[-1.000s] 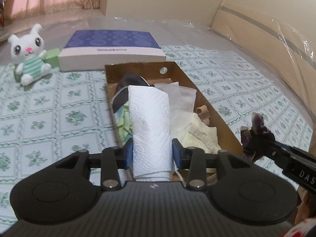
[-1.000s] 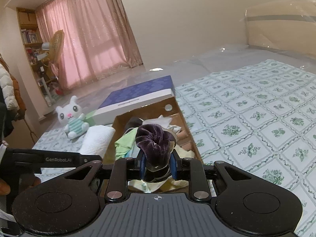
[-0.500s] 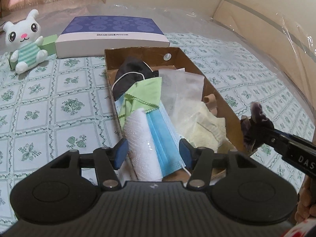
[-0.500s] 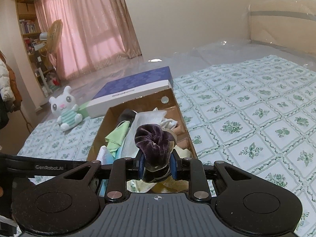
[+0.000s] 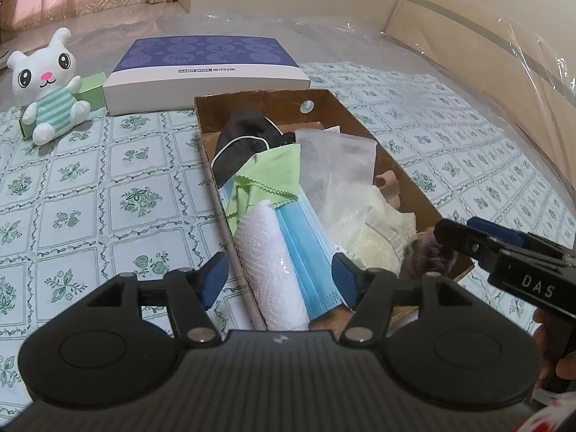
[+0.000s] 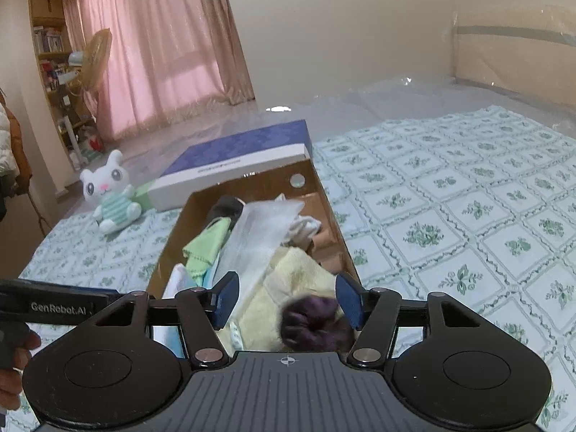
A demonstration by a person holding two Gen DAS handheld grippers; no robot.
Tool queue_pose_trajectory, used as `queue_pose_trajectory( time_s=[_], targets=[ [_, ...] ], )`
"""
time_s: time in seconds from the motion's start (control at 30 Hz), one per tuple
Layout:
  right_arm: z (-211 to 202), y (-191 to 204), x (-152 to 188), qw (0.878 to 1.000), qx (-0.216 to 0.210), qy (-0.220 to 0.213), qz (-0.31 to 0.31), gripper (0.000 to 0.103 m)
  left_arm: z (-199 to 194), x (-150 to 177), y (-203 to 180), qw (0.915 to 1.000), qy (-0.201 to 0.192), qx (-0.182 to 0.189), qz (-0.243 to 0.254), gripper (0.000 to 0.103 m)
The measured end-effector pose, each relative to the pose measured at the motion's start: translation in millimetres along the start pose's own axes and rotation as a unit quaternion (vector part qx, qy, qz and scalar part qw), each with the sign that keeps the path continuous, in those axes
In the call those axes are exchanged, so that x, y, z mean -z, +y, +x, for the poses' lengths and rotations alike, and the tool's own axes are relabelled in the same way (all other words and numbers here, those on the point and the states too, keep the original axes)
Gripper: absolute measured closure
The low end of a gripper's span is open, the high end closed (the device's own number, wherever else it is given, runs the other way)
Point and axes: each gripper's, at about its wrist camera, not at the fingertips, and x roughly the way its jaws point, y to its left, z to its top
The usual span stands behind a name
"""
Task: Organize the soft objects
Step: 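Lower both items into the box and open both grippers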
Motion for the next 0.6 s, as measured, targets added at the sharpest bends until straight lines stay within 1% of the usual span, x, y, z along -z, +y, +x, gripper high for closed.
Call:
queue_pose_trajectory(
  time_s=[0.17, 0.6],
  targets=[
    [-1, 1, 3, 1.0, 0.002, 0.008, 0.003, 0.043, -1, 0, 1, 1.0, 0.0, -0.001, 0.001, 0.042],
    [-17, 7, 1, 1.0, -0.002, 0.0, 0.005, 0.043, -16, -1, -1, 0.9999, -0.014, -0.001, 0.004, 0.042]
  ],
)
